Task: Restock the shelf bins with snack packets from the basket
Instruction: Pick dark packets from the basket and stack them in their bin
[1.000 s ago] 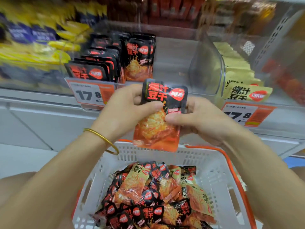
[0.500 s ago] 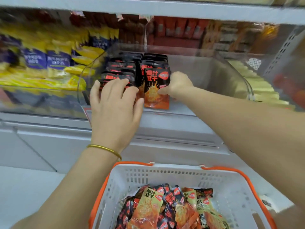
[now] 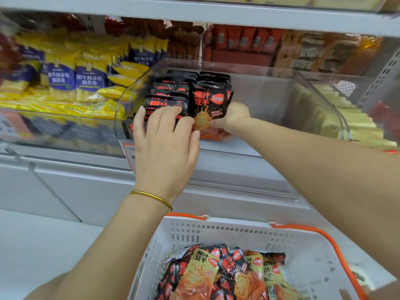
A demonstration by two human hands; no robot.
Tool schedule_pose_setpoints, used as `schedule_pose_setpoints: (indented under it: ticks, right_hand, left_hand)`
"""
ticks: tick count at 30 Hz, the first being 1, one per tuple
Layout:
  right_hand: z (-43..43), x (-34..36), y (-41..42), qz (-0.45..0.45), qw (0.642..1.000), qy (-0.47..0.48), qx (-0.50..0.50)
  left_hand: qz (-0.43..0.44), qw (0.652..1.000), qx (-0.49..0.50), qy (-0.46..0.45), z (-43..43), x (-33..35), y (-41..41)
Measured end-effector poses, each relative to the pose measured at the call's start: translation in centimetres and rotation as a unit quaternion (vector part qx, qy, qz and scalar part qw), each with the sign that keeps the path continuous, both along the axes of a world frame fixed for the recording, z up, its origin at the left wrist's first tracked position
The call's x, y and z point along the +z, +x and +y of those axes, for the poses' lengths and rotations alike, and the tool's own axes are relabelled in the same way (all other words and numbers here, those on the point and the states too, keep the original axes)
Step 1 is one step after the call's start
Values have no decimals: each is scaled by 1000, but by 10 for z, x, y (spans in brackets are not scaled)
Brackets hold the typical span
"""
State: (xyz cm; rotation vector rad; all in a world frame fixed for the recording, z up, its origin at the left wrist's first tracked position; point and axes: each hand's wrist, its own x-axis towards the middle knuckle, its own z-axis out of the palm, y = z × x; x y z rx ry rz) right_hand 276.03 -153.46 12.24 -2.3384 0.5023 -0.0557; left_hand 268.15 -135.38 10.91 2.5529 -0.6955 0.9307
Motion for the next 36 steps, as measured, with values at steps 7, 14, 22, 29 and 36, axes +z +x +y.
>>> schedule_pose_setpoints:
  ticks: [7,14,22,29,36]
  right_hand:
    - [5,52,-42,-76,997,31,3]
    - [11,34,-186,-83,981,105,143]
    - [-5,-203,-212,302,930,-72,196]
    - [-11,-286,-234,281,953,-92,62]
    - [-11,-281,-227,257,963,-74,21]
  left_hand:
    - [-125,991,-41,-32,3,12,-12]
    - [-24,981,-186,47,-11,-15,-65]
    - [262,933,-135,205,-25,-72,-87]
    - [294,913,-106,264,-28,-82,-83]
    - [322,898,-105,281,-35,-89,-77]
